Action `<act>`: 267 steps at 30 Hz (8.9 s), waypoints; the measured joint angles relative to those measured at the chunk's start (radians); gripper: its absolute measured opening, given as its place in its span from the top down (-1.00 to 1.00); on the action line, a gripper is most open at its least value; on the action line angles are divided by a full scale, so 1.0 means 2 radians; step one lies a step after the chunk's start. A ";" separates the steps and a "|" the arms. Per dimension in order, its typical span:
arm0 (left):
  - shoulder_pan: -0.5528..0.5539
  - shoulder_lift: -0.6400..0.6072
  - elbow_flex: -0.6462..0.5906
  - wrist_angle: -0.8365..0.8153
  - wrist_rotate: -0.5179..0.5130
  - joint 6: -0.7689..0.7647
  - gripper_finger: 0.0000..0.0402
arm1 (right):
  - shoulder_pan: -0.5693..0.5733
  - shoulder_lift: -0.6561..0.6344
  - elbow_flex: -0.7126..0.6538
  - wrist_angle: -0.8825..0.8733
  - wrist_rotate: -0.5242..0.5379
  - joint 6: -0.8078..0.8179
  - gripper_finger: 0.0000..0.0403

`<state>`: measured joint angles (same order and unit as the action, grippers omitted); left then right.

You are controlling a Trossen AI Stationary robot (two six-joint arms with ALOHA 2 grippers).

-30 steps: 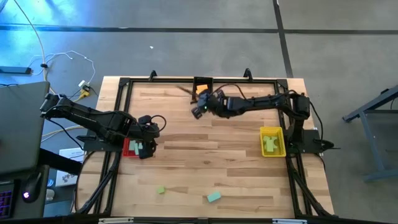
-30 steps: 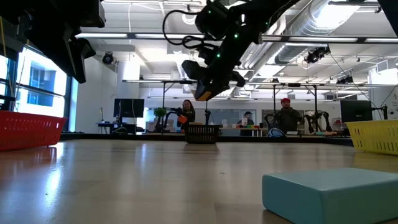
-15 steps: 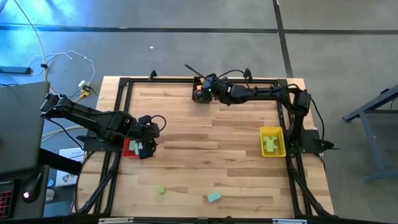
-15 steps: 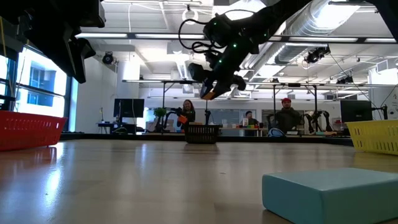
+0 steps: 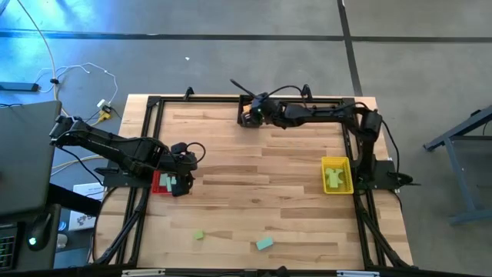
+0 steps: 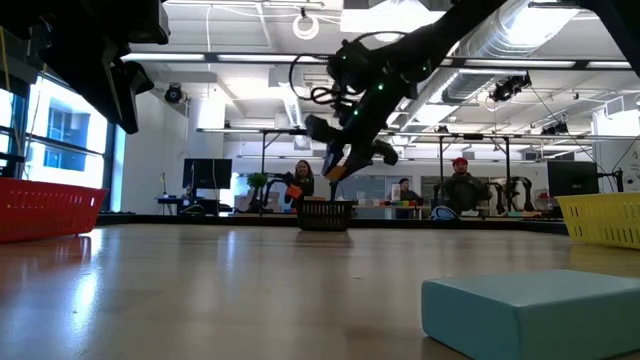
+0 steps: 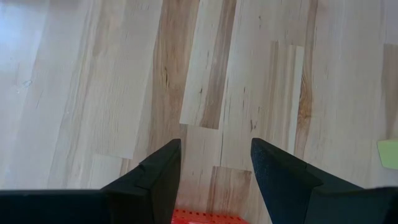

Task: Sort & place blocks by color
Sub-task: Put the orange block into the black bin, then put the blue block into the red bin

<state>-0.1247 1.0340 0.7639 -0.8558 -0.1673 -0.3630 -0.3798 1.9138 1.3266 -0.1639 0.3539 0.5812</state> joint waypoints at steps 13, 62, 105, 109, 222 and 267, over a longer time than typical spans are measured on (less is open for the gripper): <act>0.000 0.000 0.000 0.000 0.000 0.000 0.11 | -0.016 0.028 0.000 0.009 0.015 -0.006 0.45; -0.086 0.000 0.000 0.000 0.012 -0.049 0.11 | 0.165 -0.027 0.000 -0.027 -0.141 -0.045 0.03; -0.088 0.000 0.000 0.001 -0.042 -0.119 0.11 | 0.486 -0.037 0.076 -0.224 -0.038 -0.089 0.03; -0.088 0.000 0.000 0.002 -0.042 -0.120 0.11 | 0.497 -0.028 0.076 -0.229 -0.039 -0.087 0.03; -0.089 0.000 0.000 0.233 -0.066 -0.158 0.11 | 0.395 0.120 0.230 -0.101 0.301 -0.497 0.51; -0.088 0.000 0.000 0.261 -0.128 -0.104 0.66 | 0.386 0.120 0.230 -0.021 0.309 -0.613 0.51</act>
<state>-0.3004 1.0340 0.7639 -0.3346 -0.4229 -0.5718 0.3927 2.1529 1.7866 -0.2069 0.9709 -0.6440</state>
